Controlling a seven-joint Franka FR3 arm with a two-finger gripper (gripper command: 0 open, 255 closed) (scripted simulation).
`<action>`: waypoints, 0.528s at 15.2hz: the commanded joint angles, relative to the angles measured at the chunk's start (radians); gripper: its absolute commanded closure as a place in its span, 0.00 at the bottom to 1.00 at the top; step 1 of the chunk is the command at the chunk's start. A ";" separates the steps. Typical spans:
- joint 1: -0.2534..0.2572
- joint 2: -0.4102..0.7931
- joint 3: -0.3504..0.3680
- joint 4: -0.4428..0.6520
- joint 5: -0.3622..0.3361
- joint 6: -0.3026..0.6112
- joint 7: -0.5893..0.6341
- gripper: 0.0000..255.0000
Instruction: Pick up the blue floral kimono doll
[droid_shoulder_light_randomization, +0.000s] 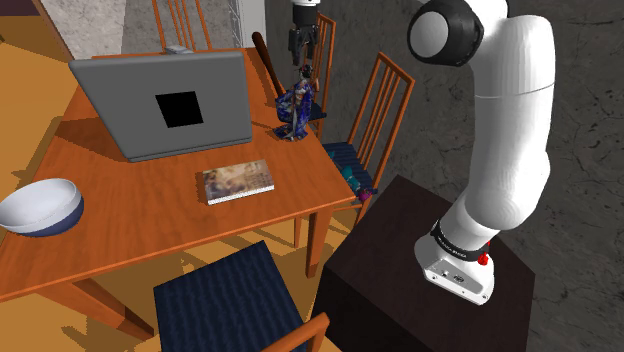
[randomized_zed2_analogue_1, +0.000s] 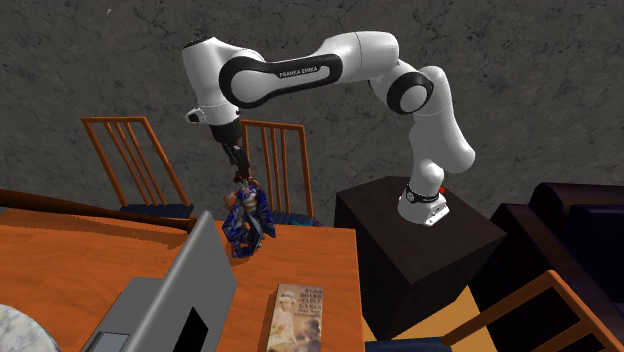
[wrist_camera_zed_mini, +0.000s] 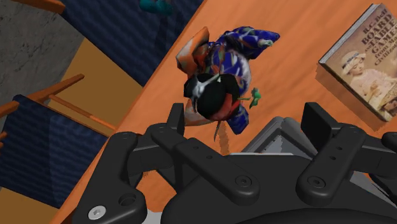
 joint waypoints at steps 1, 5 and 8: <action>-0.015 0.054 0.001 0.067 0.008 -0.011 -0.011 0.00; -0.010 0.042 0.001 -0.007 0.007 0.050 -0.015 0.00; -0.008 0.038 0.001 -0.048 0.007 0.087 -0.017 0.00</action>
